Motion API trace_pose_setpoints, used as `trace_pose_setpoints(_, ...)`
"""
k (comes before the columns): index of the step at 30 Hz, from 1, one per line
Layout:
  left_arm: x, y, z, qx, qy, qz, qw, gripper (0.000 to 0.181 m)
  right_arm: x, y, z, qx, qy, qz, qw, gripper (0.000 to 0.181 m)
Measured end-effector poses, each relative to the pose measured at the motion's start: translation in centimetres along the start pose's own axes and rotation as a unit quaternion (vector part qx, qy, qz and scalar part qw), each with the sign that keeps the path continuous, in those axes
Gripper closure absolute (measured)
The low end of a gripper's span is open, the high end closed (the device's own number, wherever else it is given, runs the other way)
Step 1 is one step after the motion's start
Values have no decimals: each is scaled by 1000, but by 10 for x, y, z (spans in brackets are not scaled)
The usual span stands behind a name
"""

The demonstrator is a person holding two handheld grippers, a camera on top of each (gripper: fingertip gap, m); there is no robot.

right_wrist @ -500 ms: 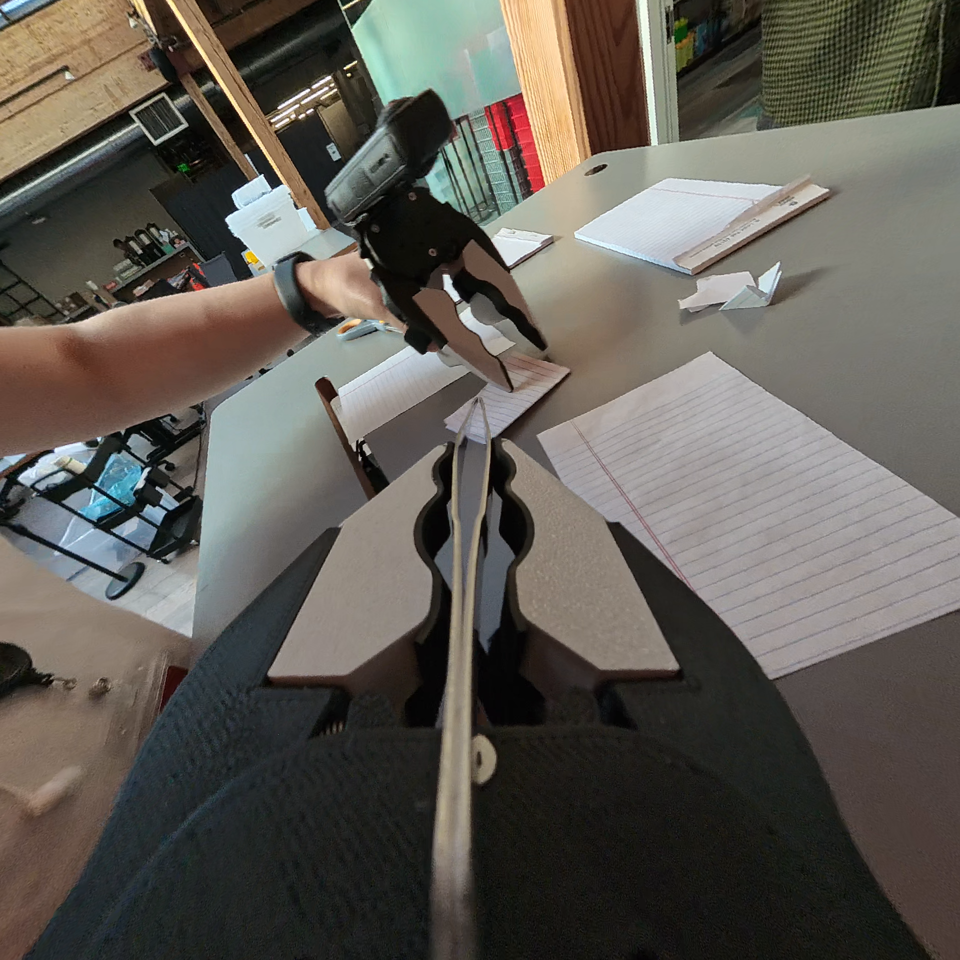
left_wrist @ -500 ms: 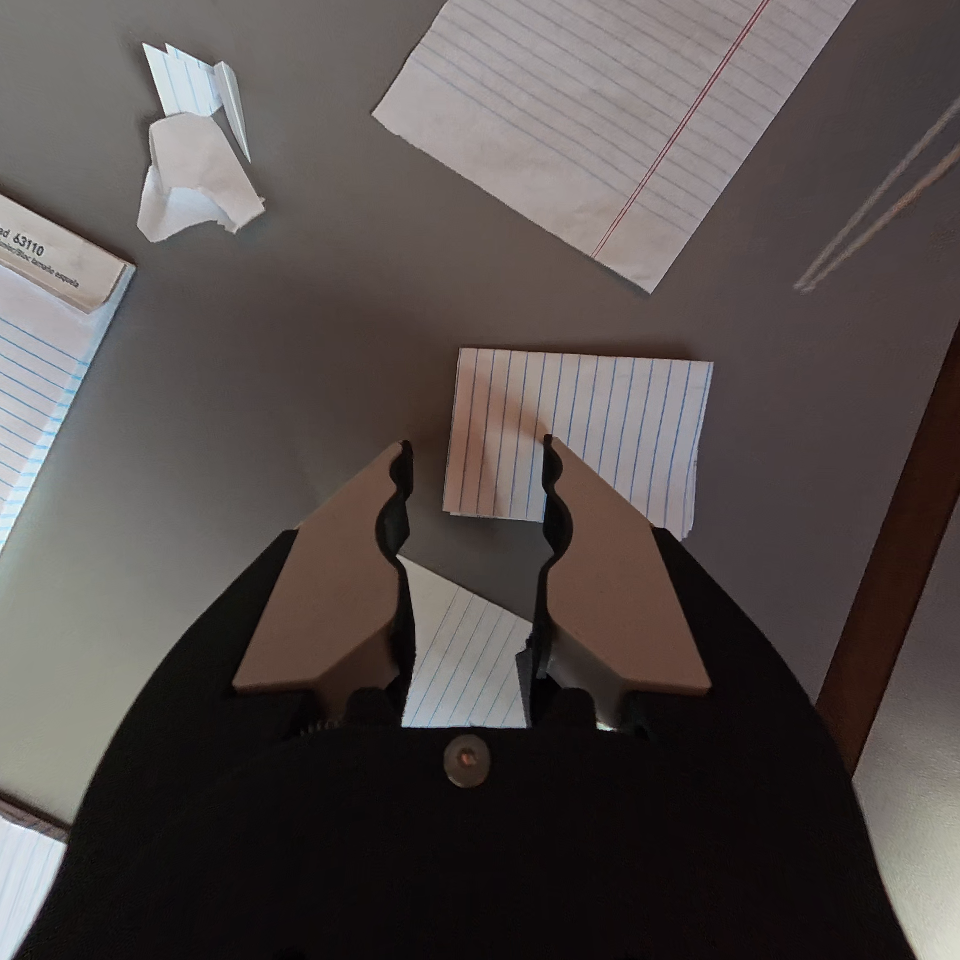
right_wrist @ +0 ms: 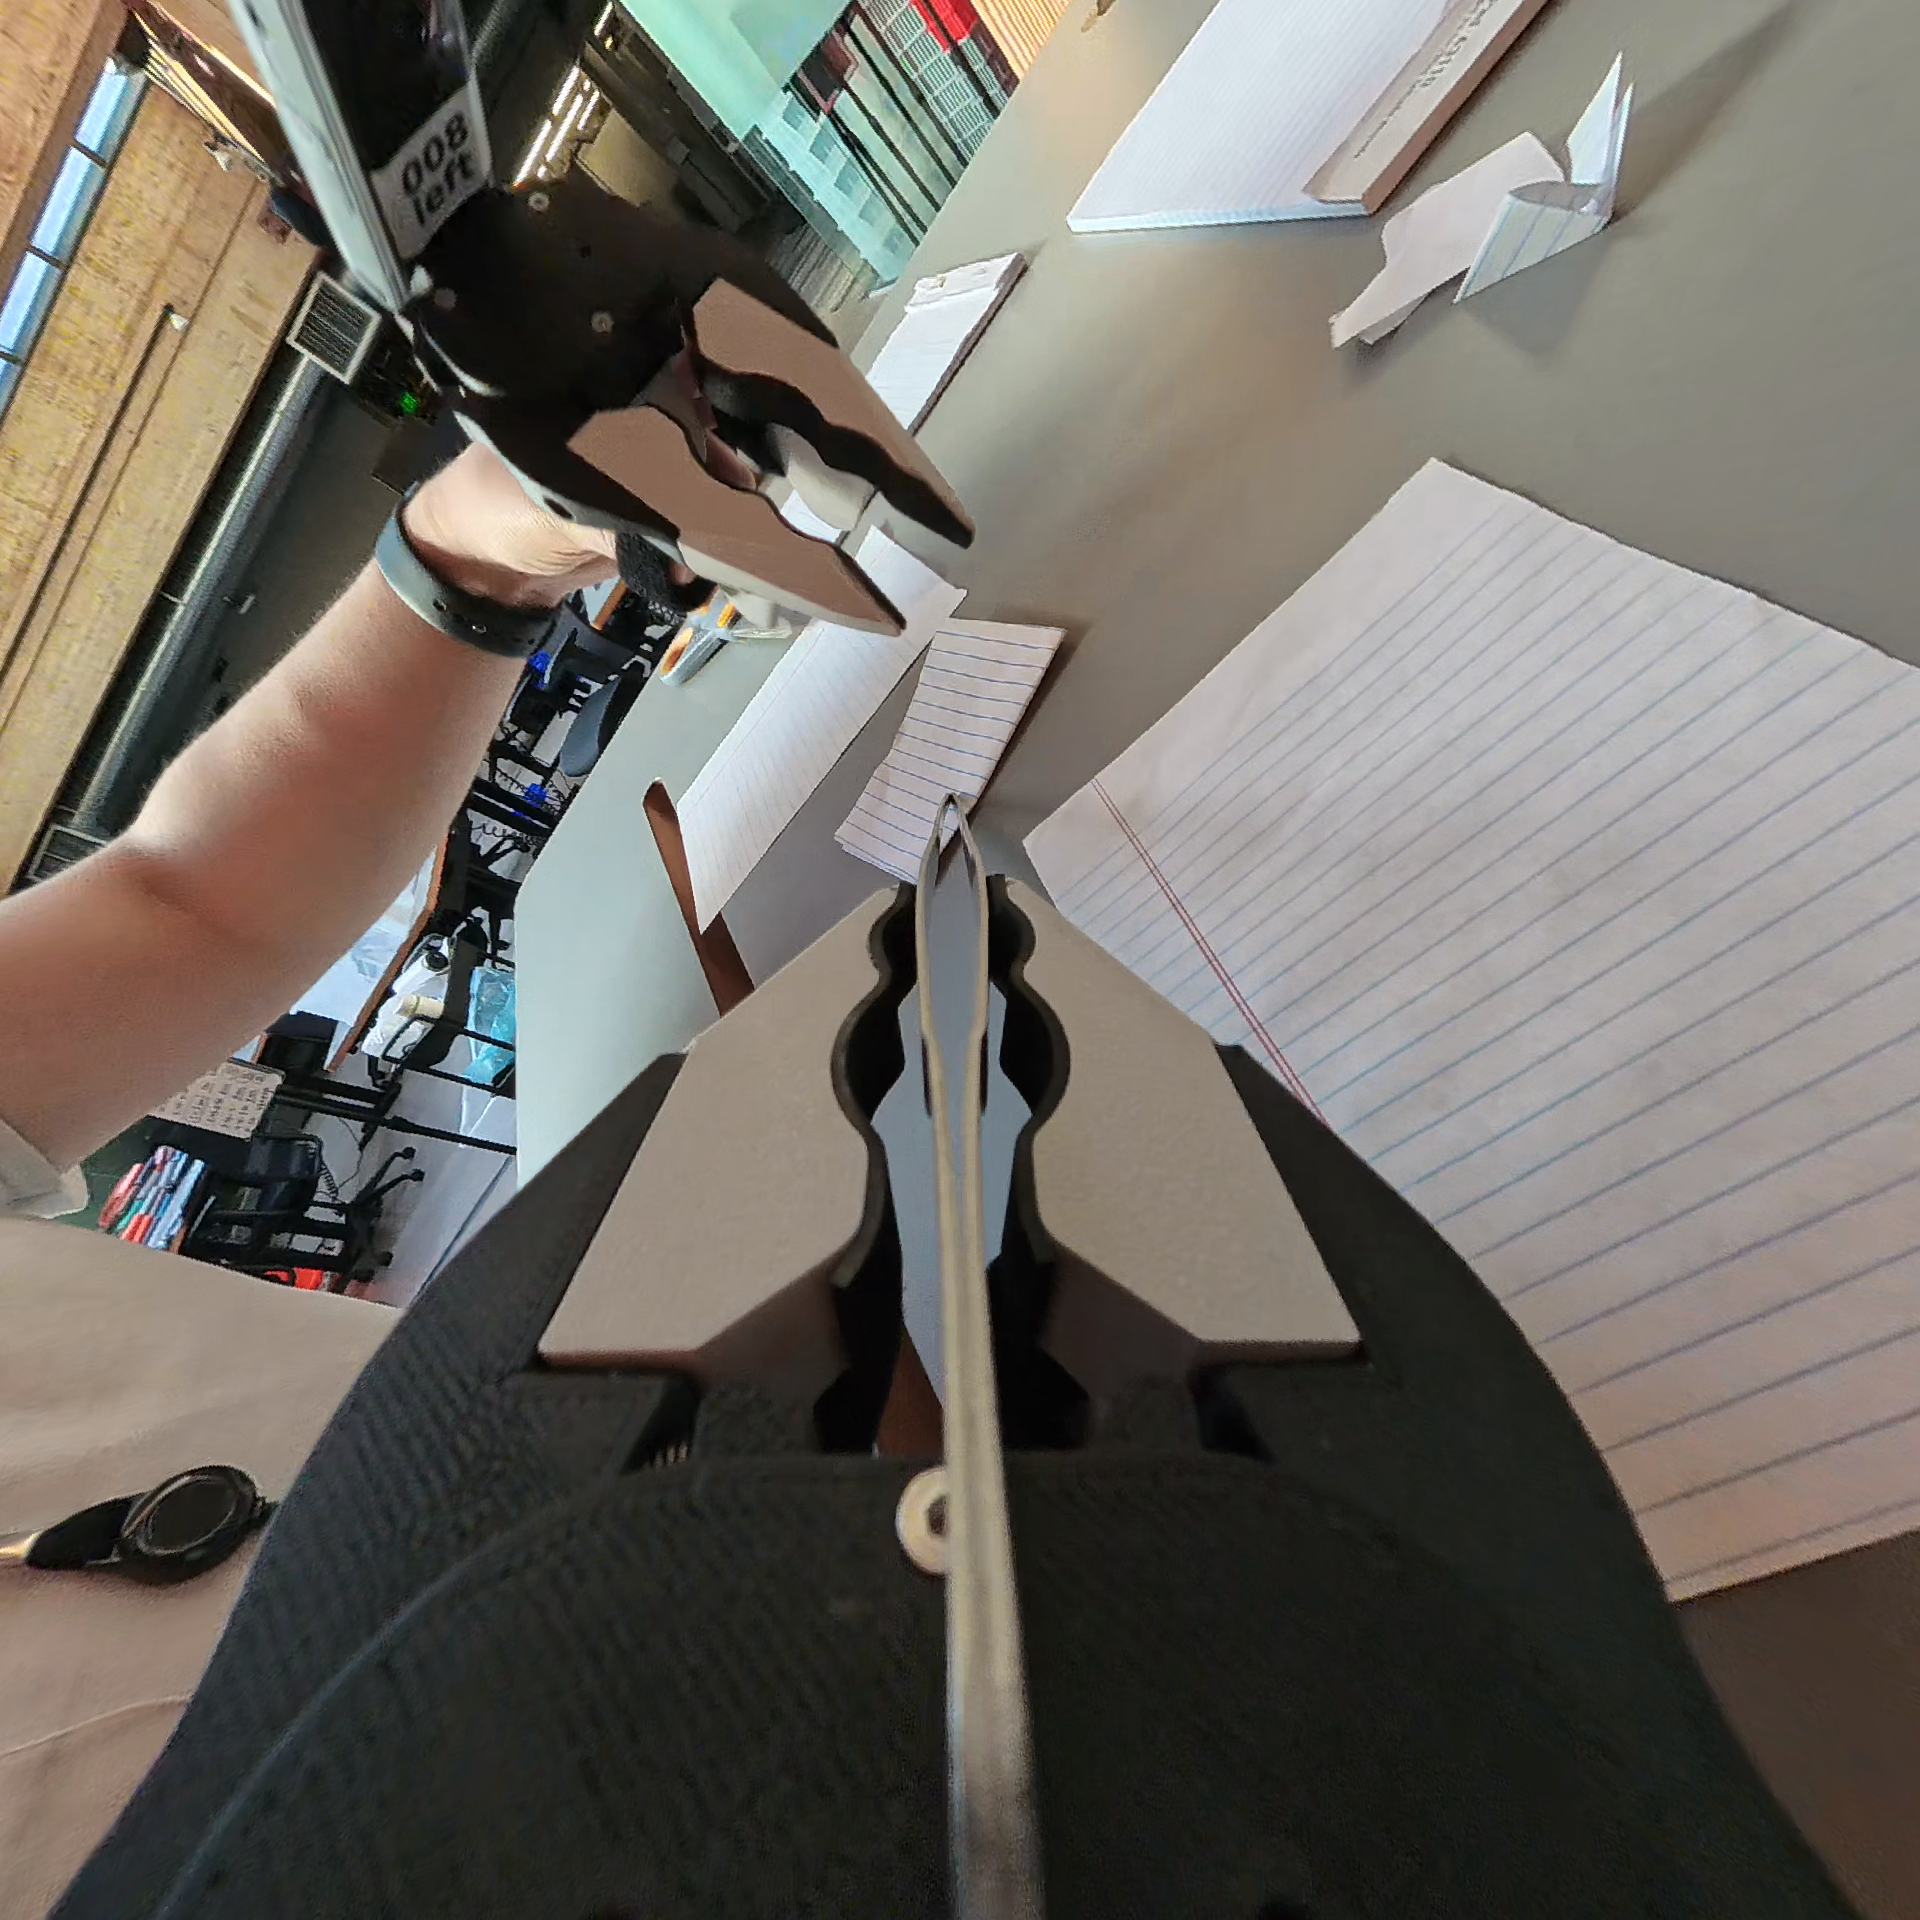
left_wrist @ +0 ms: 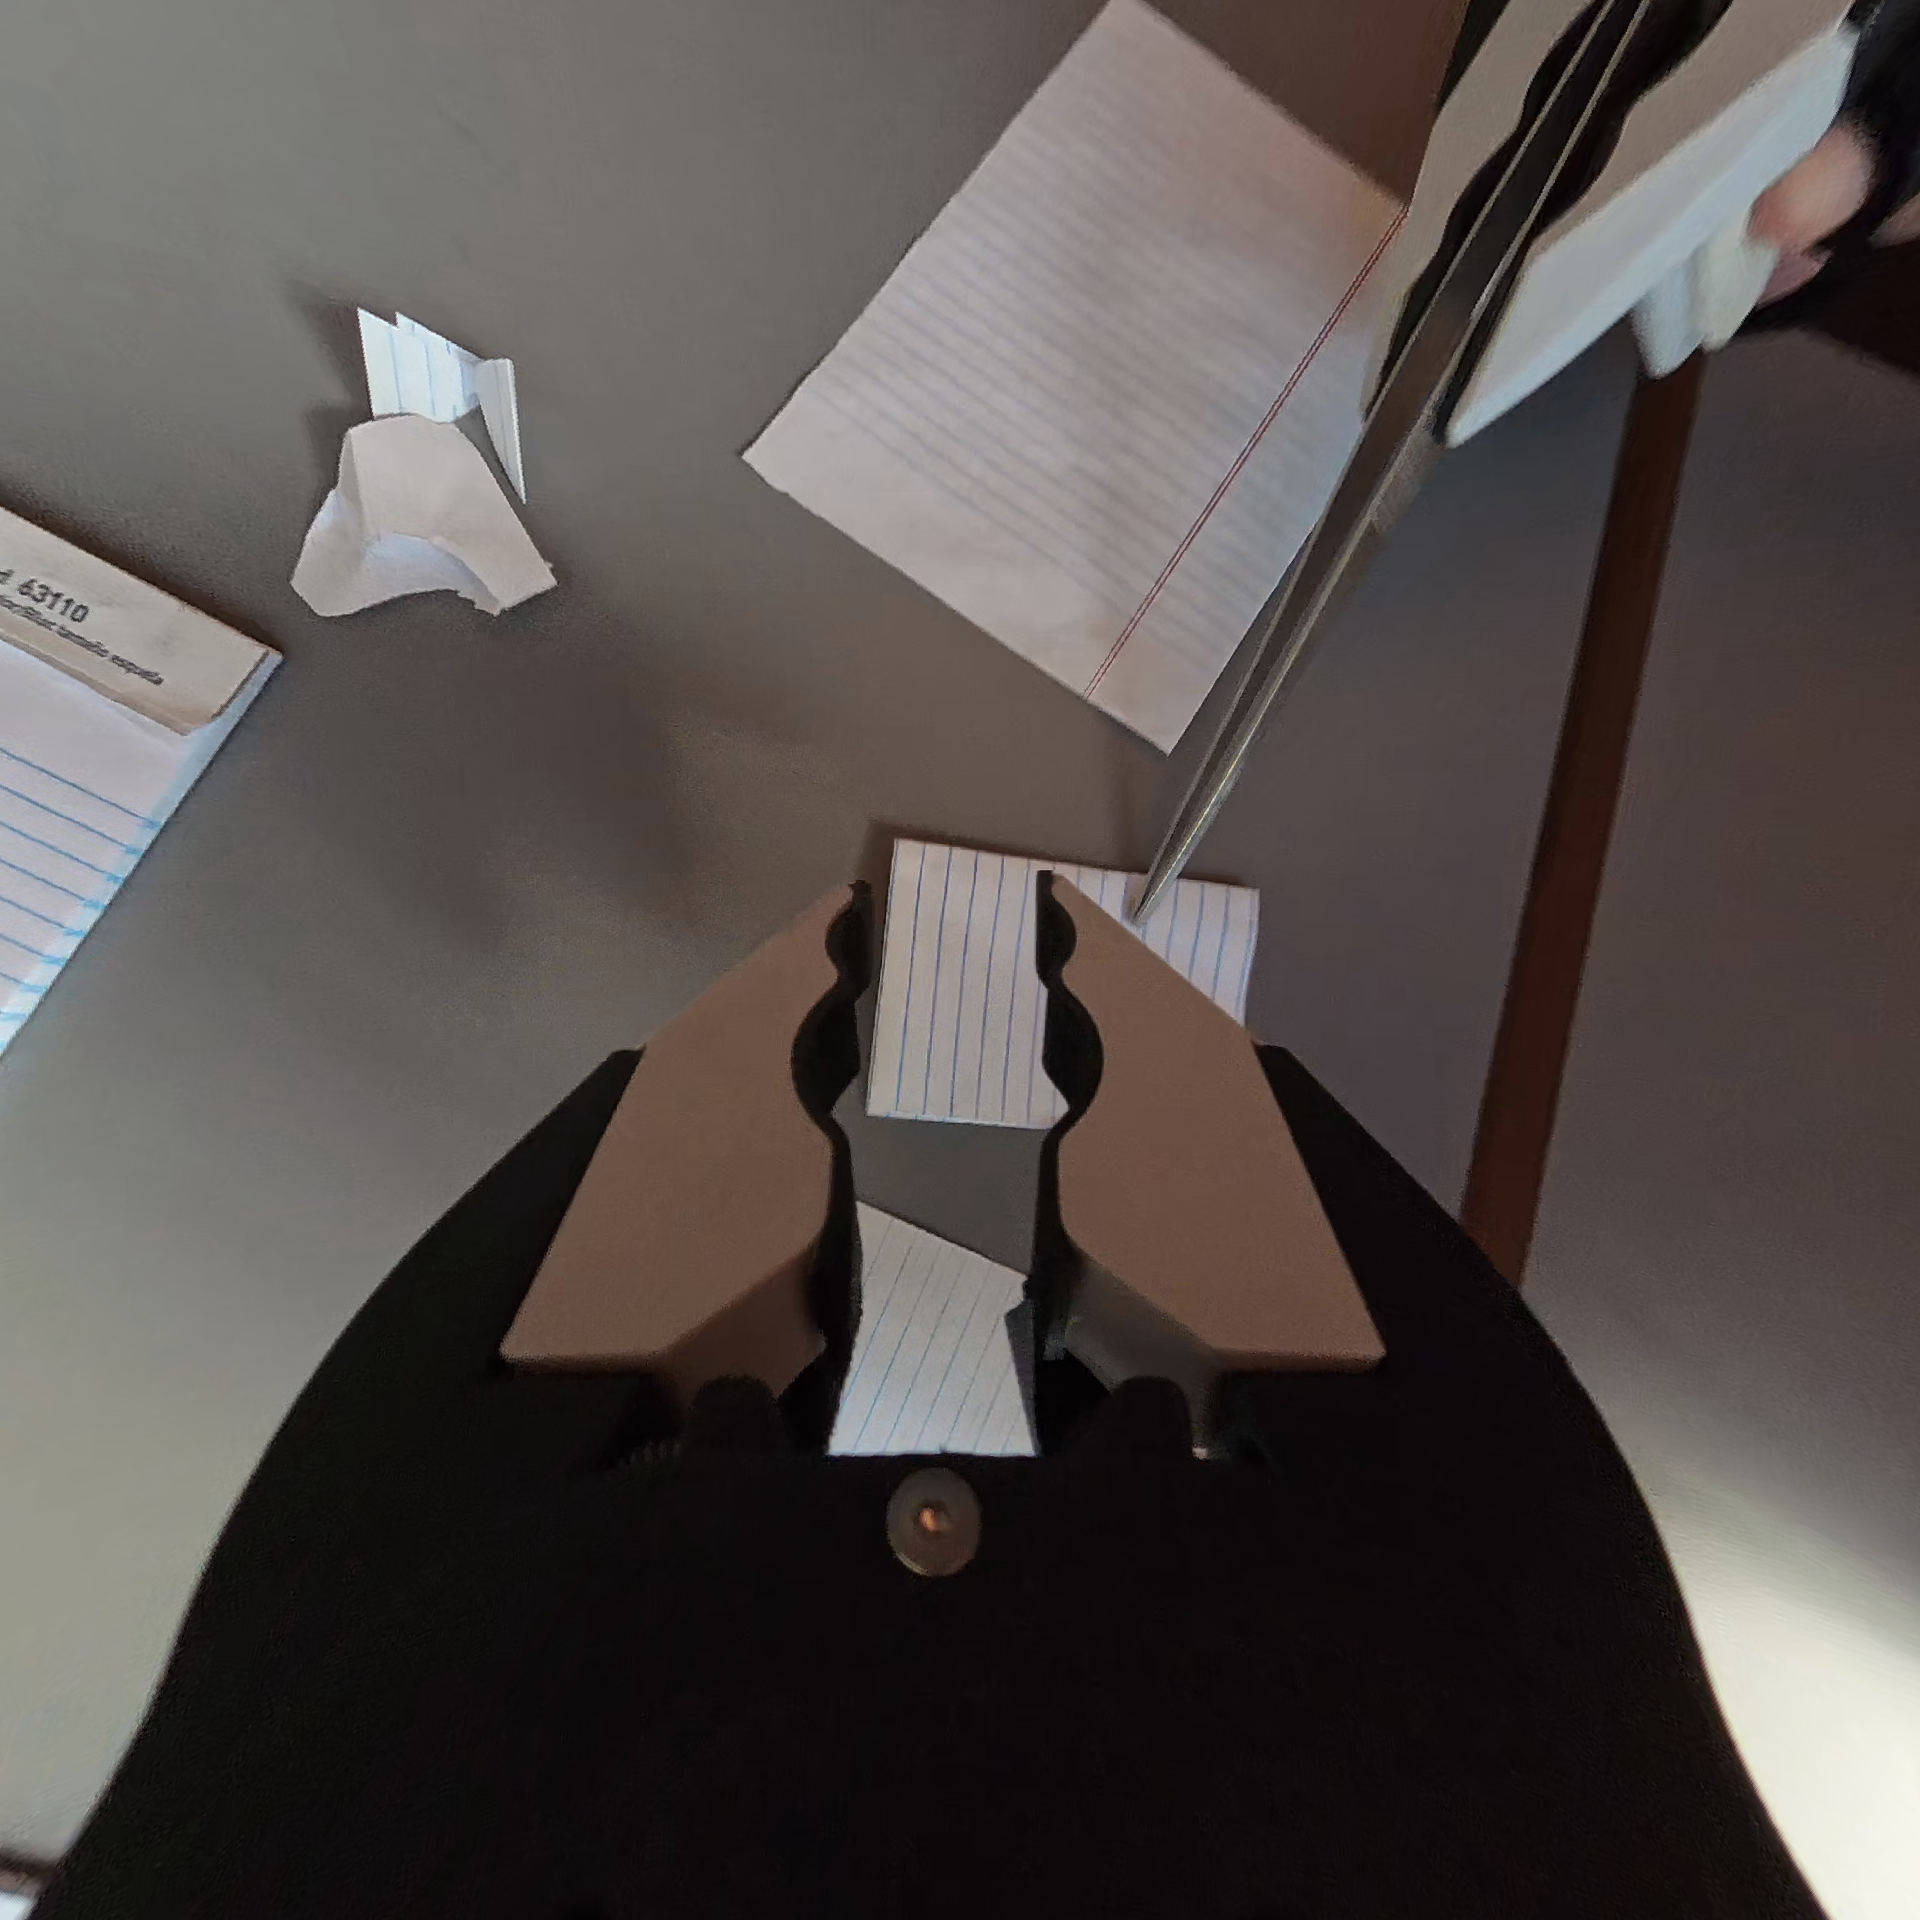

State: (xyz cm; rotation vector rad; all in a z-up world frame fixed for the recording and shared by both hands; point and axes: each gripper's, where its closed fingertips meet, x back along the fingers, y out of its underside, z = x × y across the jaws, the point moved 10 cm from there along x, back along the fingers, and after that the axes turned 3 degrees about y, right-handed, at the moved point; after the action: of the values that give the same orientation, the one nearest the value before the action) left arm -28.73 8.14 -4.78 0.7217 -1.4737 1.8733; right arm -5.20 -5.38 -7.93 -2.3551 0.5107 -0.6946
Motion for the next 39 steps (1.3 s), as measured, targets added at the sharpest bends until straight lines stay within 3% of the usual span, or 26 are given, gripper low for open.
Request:
trace_pose_setpoints(3, -6, -3, -17, 59, 32, -19, 998, 145, 0, 0, -1, 10, 6, 0, 1000, 169)
trace_pose_setpoints(8, -24, 2, -26, 62, 61, -42, 995, 147, 1, 4, -3, 24, 10, 9, 1000, 169)
trace_pose_setpoints(18, -30, 1, -27, 66, 100, -37, 992, 181, 1, 11, 1, 14, 7, 20, 1000, 169)
trace_pose_setpoints(22, -15, -6, -12, 52, 129, 2, 990, 181, 1, 12, 0, 16, 8, 21, 1000, 169)
trace_pose_setpoints(33, -16, 12, 8, 16, 24, 0, 1000, 177, 0, 7, -3, 34, 14, 15, 999, 169)
trace_pose_setpoints(39, -13, 27, -1, 139, 101, 50, 984, 154, -1, 3, 0, 32, 9, 5, 999, 169)
